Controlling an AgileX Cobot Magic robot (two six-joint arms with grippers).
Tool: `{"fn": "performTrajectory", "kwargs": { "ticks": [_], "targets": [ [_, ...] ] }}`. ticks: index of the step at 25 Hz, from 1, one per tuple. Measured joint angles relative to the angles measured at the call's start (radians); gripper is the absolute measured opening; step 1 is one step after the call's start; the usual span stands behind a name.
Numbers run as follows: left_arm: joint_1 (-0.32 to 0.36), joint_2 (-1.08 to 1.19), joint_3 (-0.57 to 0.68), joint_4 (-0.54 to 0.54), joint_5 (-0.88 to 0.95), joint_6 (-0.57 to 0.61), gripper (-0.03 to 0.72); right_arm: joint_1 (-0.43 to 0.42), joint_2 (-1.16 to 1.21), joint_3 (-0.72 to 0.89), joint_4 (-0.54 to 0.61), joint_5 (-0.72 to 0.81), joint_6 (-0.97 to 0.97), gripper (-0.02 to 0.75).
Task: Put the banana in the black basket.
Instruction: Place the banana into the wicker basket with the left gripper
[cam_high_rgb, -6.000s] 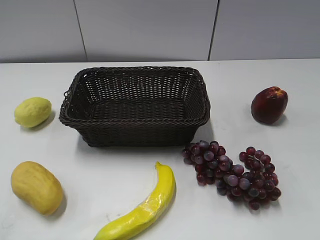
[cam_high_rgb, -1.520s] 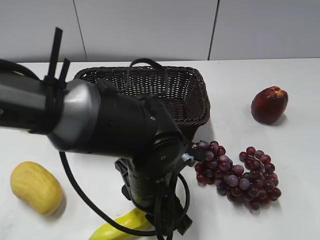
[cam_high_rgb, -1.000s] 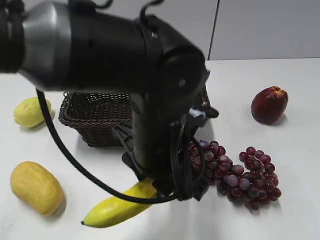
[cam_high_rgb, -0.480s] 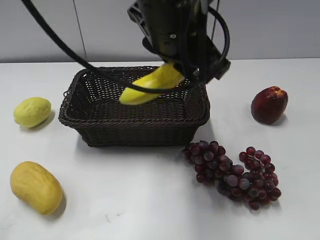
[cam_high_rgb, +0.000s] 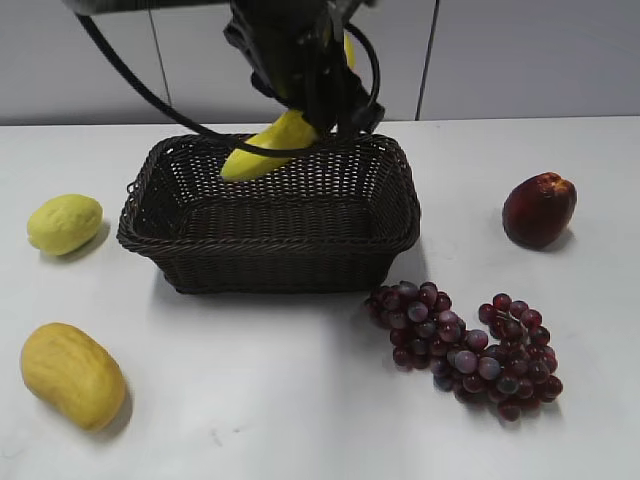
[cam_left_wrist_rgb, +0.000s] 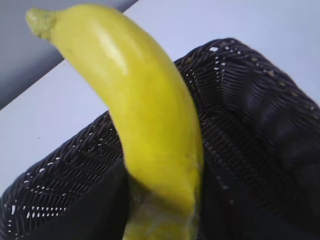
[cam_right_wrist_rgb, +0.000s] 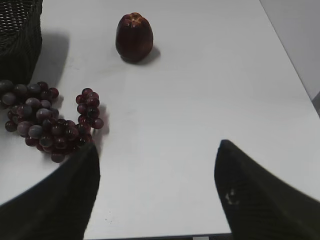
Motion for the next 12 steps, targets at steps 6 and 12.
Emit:
{"fn": "performTrajectory", "kwargs": {
  "ticks": [6,12],
  "targets": [
    [0.018,0.074,0.000,0.000,0.017,0.002,0.519,0.000,0.000,0.000,0.000,0.000,0.000,0.572],
    [0.018,0.081,0.000,0.026,0.032,0.002,0.650,0.000,0.000,0.000,0.000,0.000,0.000,0.572]
  ]
}}
